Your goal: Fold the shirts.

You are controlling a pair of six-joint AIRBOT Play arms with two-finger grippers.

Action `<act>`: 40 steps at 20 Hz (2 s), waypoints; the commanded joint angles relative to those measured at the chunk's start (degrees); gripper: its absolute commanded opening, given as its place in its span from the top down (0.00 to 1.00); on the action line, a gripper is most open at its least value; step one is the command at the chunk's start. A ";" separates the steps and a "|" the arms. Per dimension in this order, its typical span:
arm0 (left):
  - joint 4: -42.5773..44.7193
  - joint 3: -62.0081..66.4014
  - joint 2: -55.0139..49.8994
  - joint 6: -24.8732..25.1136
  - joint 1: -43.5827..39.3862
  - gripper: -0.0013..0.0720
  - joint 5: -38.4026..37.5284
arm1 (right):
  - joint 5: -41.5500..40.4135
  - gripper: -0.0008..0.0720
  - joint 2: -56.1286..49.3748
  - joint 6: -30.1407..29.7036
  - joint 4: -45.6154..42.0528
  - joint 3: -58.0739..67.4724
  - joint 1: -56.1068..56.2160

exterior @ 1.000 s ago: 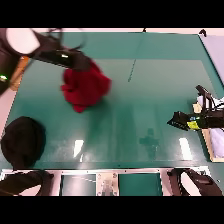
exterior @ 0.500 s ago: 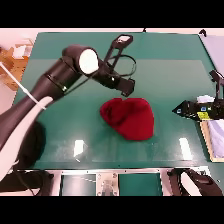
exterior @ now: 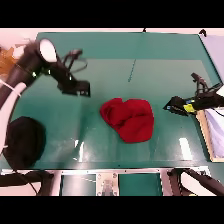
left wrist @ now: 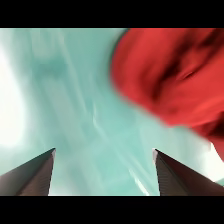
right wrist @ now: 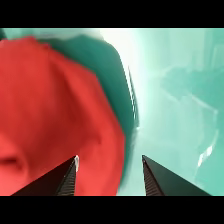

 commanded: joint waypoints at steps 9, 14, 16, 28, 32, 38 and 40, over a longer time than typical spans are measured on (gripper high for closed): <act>-43.43 -24.79 -9.49 20.90 -1.31 0.02 33.48 | 0.57 0.34 -27.63 -14.19 22.05 13.25 0.13; -46.18 -24.37 -10.67 21.00 -3.26 0.78 38.27 | 2.49 0.34 -31.12 -16.04 26.23 13.22 1.55; -46.38 -23.61 -10.67 22.95 -3.26 0.95 35.78 | 4.02 0.37 -32.09 -18.05 28.04 13.25 3.74; -19.58 2.97 6.40 13.18 6.82 0.95 20.24 | 20.81 0.97 -26.23 -17.59 30.03 42.01 -1.90; -23.69 15.54 13.11 11.30 6.62 0.95 17.44 | 20.59 0.97 -19.47 -17.64 39.80 53.00 -2.05; -11.54 34.86 21.55 4.76 6.62 0.95 15.98 | 8.11 0.97 -4.02 -17.59 38.71 63.98 -7.69; -2.64 36.57 24.83 1.40 6.62 0.95 17.07 | 3.34 0.97 1.62 -17.59 35.39 63.95 -10.88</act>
